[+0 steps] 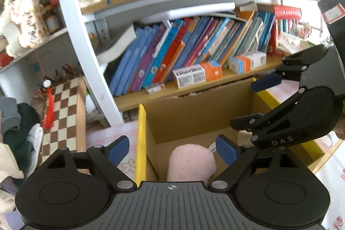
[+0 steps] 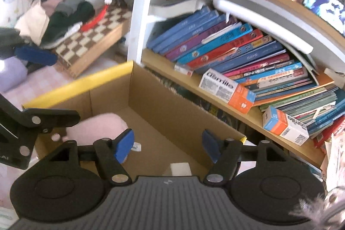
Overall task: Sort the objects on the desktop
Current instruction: 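Open both tools to drop the pig and cube into the yellow box, then withdraw both tools from the box back toward the table objects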
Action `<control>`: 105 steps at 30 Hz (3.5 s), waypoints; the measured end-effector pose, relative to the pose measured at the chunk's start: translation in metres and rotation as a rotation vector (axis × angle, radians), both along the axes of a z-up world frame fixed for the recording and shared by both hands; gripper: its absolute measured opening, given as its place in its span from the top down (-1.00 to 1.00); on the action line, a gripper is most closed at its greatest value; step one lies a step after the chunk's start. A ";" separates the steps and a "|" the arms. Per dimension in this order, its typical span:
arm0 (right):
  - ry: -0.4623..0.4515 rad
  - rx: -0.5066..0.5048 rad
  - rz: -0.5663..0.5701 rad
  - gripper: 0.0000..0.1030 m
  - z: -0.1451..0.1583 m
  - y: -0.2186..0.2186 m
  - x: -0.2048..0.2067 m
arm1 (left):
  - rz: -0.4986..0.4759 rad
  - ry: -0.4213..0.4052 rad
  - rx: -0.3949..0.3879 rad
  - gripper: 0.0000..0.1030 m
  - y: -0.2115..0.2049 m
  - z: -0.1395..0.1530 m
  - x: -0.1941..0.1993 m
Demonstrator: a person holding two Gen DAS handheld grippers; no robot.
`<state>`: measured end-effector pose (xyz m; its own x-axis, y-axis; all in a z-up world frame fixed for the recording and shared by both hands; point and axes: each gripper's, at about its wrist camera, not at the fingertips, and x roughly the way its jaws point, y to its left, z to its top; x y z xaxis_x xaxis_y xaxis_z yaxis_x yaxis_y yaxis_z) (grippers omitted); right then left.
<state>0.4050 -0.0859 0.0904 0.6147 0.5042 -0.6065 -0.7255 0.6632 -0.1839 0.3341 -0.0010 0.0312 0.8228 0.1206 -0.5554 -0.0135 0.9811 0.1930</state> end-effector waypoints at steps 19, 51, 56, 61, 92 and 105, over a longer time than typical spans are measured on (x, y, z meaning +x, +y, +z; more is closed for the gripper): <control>-0.028 0.148 -0.213 -0.50 0.047 -0.049 -0.087 | -0.062 -0.117 -0.004 -0.80 0.012 0.039 -0.085; 0.007 0.109 -0.392 -0.70 0.001 -0.041 -0.269 | -0.044 -0.027 -0.070 -0.81 0.039 0.004 -0.216; 0.023 0.092 -0.386 -0.71 -0.009 -0.036 -0.287 | -0.037 -0.011 -0.076 -0.81 0.038 -0.001 -0.230; 0.028 0.067 -0.361 -0.75 -0.016 -0.030 -0.305 | -0.034 0.008 -0.082 -0.81 0.036 -0.008 -0.243; 0.194 -0.069 -0.390 -0.85 -0.067 -0.024 -0.332 | -0.130 0.187 -0.050 -0.81 0.007 -0.056 -0.264; 0.213 -0.045 -0.429 -0.86 -0.068 -0.034 -0.327 | -0.171 0.204 -0.072 -0.81 0.002 -0.062 -0.257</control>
